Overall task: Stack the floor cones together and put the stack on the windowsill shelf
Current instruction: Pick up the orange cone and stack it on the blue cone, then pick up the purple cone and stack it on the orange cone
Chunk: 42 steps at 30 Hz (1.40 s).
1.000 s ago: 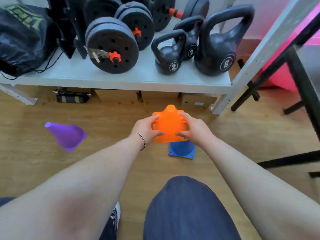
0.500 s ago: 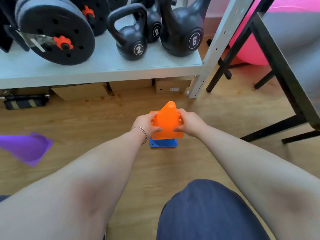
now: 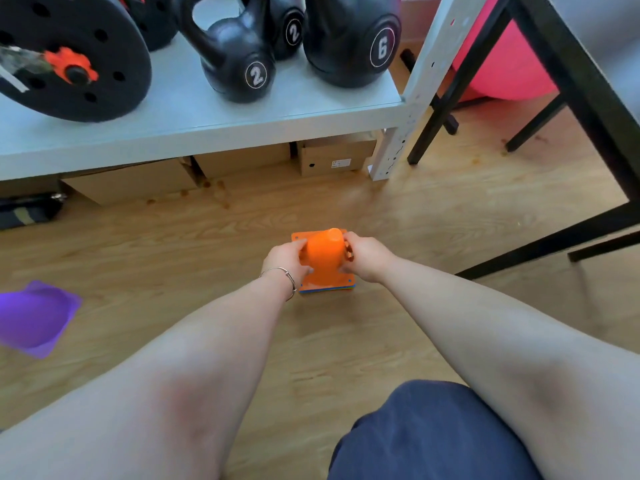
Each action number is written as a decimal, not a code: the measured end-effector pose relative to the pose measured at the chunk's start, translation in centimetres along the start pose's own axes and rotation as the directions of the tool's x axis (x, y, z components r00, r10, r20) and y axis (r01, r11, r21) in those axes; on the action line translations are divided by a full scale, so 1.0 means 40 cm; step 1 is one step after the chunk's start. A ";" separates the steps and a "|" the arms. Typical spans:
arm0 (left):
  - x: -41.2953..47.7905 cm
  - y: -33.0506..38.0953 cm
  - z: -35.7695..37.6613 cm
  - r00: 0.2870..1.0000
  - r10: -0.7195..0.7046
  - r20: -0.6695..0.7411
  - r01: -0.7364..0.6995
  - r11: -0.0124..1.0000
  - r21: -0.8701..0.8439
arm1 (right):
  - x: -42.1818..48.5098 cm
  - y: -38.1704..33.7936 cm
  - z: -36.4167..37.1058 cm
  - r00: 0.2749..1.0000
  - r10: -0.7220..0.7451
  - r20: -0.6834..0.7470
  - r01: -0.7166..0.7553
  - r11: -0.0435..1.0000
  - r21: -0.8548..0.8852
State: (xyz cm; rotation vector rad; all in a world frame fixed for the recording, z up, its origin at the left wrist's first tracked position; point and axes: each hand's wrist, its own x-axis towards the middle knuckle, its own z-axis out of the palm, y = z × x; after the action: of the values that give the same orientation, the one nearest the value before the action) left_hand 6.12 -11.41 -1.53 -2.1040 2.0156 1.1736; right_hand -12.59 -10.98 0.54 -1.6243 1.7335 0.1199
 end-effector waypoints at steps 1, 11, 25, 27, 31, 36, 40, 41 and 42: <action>0.004 -0.003 0.004 1.000 -0.003 0.011 0.004 1.000 -0.005 | 0.002 0.001 0.004 1.000 0.007 0.003 -0.007 1.000 -0.001; 0.031 -0.027 0.037 0.998 -0.007 0.067 0.012 0.998 -0.068 | 0.017 0.003 0.026 0.998 0.055 0.016 -0.054 0.996 -0.066; 0.024 0.006 0.021 0.994 -0.019 0.106 0.014 0.999 0.051 | 0.025 0.009 0.011 1.000 0.011 0.015 -0.007 0.965 -0.262; 0.009 0.024 0.006 0.995 -0.015 0.096 0.006 0.995 0.102 | 0.013 0.009 -0.010 0.999 -0.023 -0.030 0.013 0.951 -0.310; -0.040 0.055 -0.045 0.999 -0.035 -0.039 0.044 0.958 0.283 | -0.022 -0.004 -0.073 0.971 -0.078 -0.224 -0.002 0.942 -0.334; -0.107 0.082 -0.142 0.950 0.010 -0.313 0.134 0.891 0.434 | -0.061 -0.079 -0.166 0.862 -0.232 -0.450 0.066 0.933 -0.354; -0.150 0.124 -0.251 0.869 -0.006 -0.495 0.232 0.888 0.396 | -0.092 -0.170 -0.239 0.790 -0.316 -0.525 0.113 0.917 -0.382; -0.160 0.138 -0.280 0.848 -0.025 -0.529 0.258 0.892 0.371 | -0.099 -0.194 -0.258 0.773 -0.327 -0.543 0.124 0.918 -0.377; -0.173 0.151 -0.305 0.831 -0.047 -0.554 0.282 0.894 0.348 | -0.107 -0.218 -0.275 0.762 -0.335 -0.555 0.135 0.919 -0.370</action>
State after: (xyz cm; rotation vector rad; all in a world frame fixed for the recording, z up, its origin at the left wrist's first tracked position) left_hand 7.75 -12.36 13.61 -2.4691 1.9473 0.0848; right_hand -10.06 -15.02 14.42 -2.2917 2.0218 -0.3138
